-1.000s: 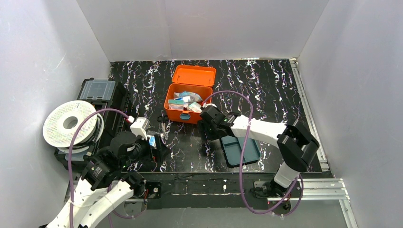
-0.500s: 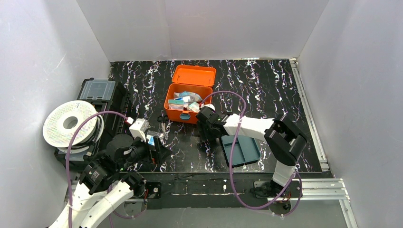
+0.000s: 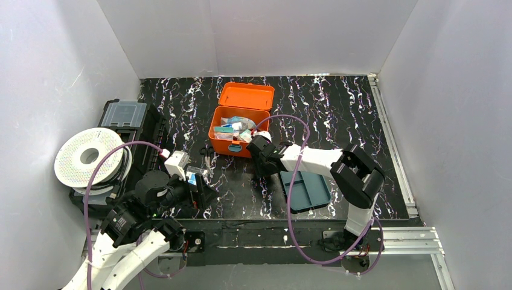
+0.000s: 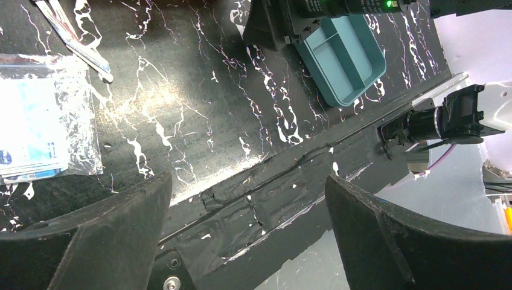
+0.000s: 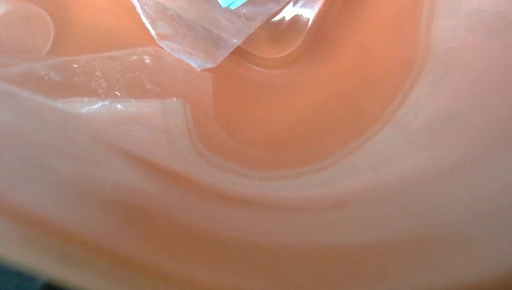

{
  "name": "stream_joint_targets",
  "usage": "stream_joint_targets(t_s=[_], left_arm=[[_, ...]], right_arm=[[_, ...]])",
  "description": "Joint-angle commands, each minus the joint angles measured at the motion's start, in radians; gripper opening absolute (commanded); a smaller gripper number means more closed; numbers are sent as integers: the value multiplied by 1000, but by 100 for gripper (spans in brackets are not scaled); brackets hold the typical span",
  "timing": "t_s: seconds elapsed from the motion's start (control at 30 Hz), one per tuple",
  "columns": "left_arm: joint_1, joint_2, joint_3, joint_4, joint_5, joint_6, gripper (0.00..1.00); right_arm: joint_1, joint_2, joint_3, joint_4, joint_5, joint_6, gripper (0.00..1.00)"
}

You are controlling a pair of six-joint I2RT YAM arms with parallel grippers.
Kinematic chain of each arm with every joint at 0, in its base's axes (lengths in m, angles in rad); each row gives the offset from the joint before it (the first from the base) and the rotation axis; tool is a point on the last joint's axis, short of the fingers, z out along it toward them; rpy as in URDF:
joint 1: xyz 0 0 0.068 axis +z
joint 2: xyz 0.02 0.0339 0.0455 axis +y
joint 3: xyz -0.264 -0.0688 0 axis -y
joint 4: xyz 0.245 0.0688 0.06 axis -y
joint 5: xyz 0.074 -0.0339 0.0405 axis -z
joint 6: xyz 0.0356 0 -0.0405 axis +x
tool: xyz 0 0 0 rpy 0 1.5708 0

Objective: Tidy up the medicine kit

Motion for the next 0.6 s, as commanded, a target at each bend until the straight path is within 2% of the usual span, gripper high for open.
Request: stream_joint_targets(t_s=[0.0,0.47,0.57], left_arm=[[-3,2,-12,6,8,15,98],[-2,17,-12,6,5,15,98],[-4,19,-11,4,4,15,98]], right_arm=[[-12,2,-15,-3,-11,25,46],[-11,-18,-52,17,-31,31,22],[-4,-43,-53,12,-27,29,20]])
